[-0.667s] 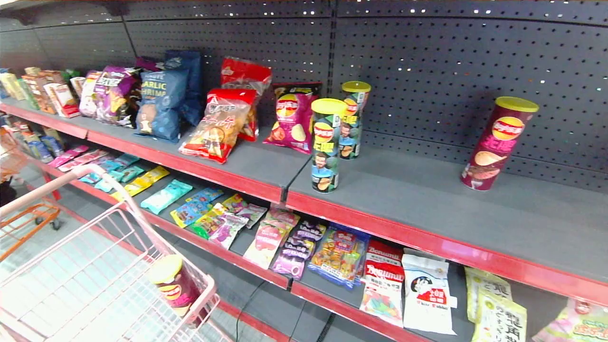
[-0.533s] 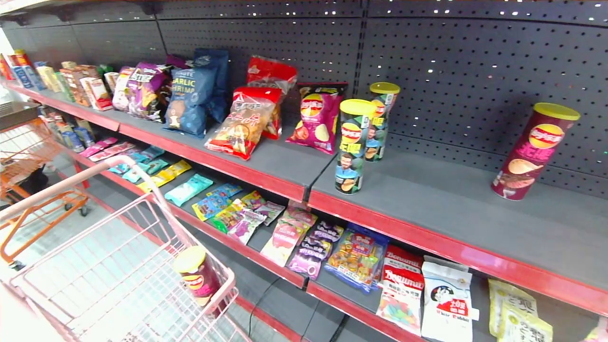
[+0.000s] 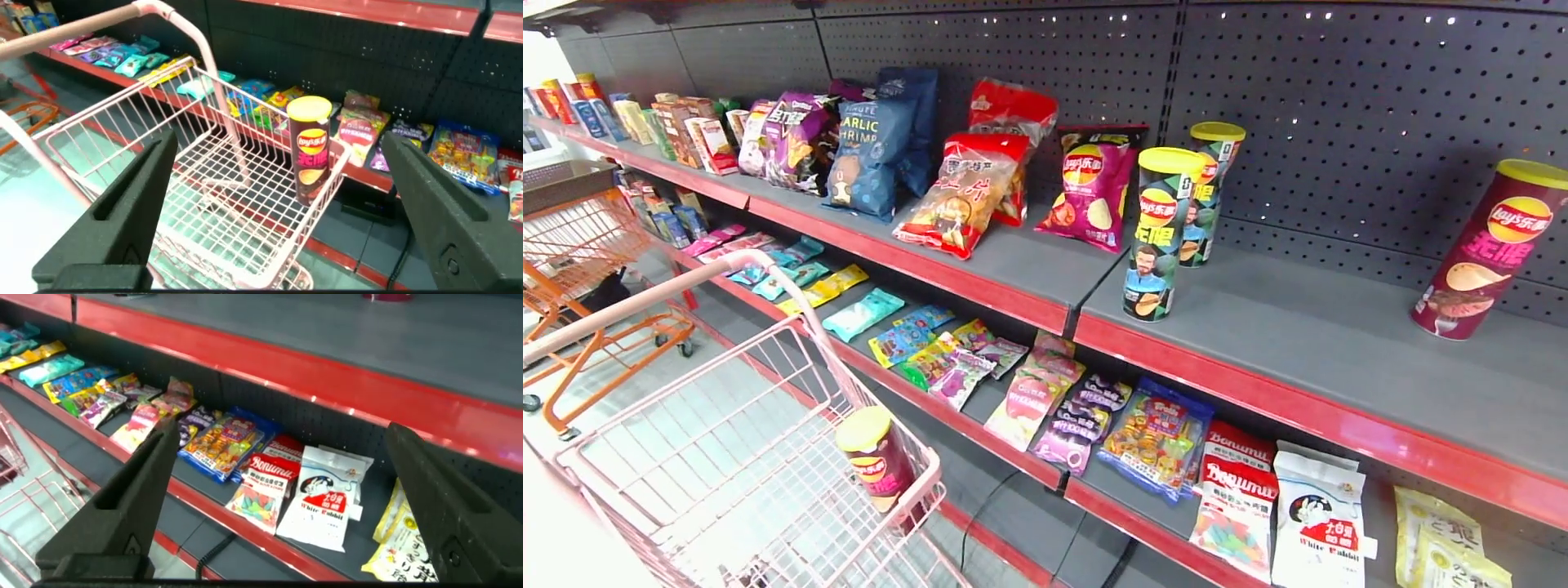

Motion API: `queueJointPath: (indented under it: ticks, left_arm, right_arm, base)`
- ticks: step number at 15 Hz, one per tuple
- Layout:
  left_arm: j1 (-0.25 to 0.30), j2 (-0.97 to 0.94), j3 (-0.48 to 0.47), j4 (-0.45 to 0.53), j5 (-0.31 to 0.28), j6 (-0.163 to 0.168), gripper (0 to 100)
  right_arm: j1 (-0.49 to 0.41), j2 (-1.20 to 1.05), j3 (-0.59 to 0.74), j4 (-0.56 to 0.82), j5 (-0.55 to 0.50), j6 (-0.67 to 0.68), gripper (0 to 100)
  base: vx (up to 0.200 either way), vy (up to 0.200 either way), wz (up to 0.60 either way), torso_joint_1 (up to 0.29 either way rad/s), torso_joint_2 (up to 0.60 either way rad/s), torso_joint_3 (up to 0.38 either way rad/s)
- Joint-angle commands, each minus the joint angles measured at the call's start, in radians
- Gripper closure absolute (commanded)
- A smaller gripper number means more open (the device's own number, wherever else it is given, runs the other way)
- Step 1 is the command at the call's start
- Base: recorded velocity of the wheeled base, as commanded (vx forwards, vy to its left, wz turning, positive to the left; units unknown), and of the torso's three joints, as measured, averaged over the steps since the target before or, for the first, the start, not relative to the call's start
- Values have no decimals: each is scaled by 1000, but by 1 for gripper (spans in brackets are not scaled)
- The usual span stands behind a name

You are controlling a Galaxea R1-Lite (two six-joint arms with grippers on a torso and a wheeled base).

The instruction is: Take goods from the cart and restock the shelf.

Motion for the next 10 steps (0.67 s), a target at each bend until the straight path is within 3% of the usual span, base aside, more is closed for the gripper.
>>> queueJointPath:
  ticks: [1,10]
  left_arm:
    - [0,0,0,0,0,1,0]
    - [-1,1,0,0,-1,3,0]
  right_arm:
    - [0,1,1,0,1,0,0]
    - [0,1,1,0,1,1,0]
  base:
    - [0,0,0,-154,378,232]
    - [0,0,0,-190,499,311]
